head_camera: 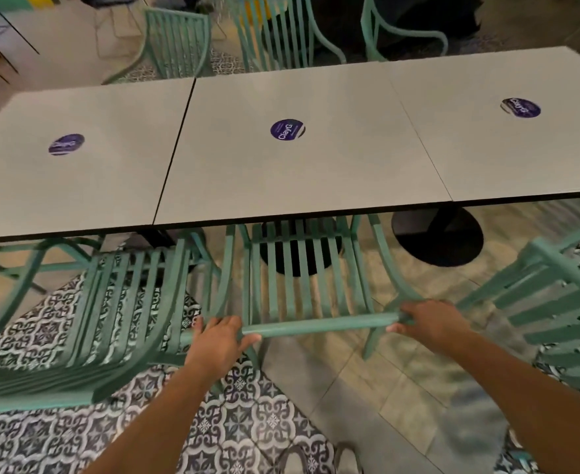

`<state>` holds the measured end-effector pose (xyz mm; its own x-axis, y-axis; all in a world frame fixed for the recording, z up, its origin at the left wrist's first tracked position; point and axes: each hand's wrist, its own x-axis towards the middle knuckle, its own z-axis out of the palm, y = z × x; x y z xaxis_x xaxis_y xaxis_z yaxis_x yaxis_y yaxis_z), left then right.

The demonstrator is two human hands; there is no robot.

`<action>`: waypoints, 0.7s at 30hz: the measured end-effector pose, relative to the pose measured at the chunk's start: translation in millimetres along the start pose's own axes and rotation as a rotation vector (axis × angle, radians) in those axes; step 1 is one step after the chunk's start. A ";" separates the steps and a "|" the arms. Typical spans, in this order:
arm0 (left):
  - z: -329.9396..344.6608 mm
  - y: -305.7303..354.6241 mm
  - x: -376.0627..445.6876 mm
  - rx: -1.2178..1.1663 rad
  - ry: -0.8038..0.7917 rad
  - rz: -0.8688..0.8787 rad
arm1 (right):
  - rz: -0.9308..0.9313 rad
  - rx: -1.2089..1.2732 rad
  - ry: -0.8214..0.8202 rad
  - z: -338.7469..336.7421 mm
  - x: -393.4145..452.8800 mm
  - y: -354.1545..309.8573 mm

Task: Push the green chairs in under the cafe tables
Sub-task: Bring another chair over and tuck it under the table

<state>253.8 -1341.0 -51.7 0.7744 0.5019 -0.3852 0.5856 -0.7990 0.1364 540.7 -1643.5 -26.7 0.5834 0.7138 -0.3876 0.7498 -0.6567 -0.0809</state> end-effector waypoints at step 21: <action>-19.7 -0.8 44.2 0.030 0.079 0.078 | 0.025 -0.005 0.003 -12.1 41.3 12.5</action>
<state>292.3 -1311.7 -50.8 0.8347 0.4608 -0.3016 0.5160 -0.8457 0.1358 578.1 -1619.3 -32.6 0.6028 0.6977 -0.3870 0.7363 -0.6733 -0.0669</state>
